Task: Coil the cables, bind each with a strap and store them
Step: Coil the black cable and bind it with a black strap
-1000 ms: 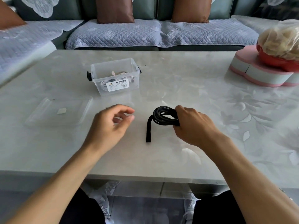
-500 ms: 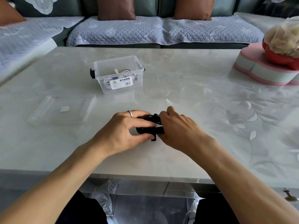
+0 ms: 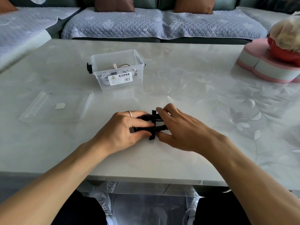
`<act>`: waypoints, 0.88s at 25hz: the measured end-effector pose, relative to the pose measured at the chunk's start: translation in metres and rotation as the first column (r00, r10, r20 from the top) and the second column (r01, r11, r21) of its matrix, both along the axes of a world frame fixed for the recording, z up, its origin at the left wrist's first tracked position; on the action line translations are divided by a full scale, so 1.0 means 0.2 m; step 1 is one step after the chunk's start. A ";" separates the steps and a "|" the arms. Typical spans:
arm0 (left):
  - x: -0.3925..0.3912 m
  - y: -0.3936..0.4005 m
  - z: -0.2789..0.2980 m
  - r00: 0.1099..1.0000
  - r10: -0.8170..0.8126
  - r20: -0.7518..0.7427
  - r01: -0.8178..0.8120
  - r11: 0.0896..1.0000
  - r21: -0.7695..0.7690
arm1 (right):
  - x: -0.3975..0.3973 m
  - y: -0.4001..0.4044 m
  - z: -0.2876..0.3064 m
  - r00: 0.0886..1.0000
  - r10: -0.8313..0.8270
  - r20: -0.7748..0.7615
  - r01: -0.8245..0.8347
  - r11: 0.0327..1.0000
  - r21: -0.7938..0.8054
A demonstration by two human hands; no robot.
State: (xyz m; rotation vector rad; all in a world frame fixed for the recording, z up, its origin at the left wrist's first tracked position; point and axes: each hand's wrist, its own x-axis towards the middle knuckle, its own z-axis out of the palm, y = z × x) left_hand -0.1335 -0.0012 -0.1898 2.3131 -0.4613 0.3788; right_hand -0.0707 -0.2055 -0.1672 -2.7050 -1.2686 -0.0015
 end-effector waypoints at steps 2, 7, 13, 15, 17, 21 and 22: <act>-0.01 0.00 -0.02 1.000 0.021 0.019 -0.022 0.999 0.026 | -0.02 -0.01 -0.02 0.999 0.006 0.032 -0.005 1.000 -0.008; -0.02 0.04 -0.04 0.996 0.081 -0.027 -0.078 0.992 0.104 | -0.04 0.01 -0.03 0.999 -0.024 0.049 0.025 1.000 -0.012; -0.01 0.03 -0.06 0.995 0.068 0.073 -0.077 0.990 0.116 | -0.04 0.04 -0.06 0.996 -0.057 0.073 0.054 0.997 0.052; 0.00 0.04 -0.05 0.992 0.079 0.102 -0.089 0.992 0.092 | -0.04 0.04 -0.08 0.996 -0.057 0.062 0.051 0.995 0.091; 0.01 0.04 -0.05 0.990 0.089 0.105 -0.095 0.994 0.045 | -0.03 0.04 -0.09 0.997 -0.066 0.030 0.061 0.986 0.153; 0.02 0.04 -0.05 0.991 0.063 0.117 -0.069 0.996 0.048 | -0.07 0.06 -0.13 0.990 -0.132 -0.057 0.142 0.962 0.233; 0.02 0.03 -0.05 0.991 0.045 0.125 -0.054 0.996 0.072 | -0.08 0.07 -0.14 0.985 -0.153 -0.077 0.168 0.950 0.263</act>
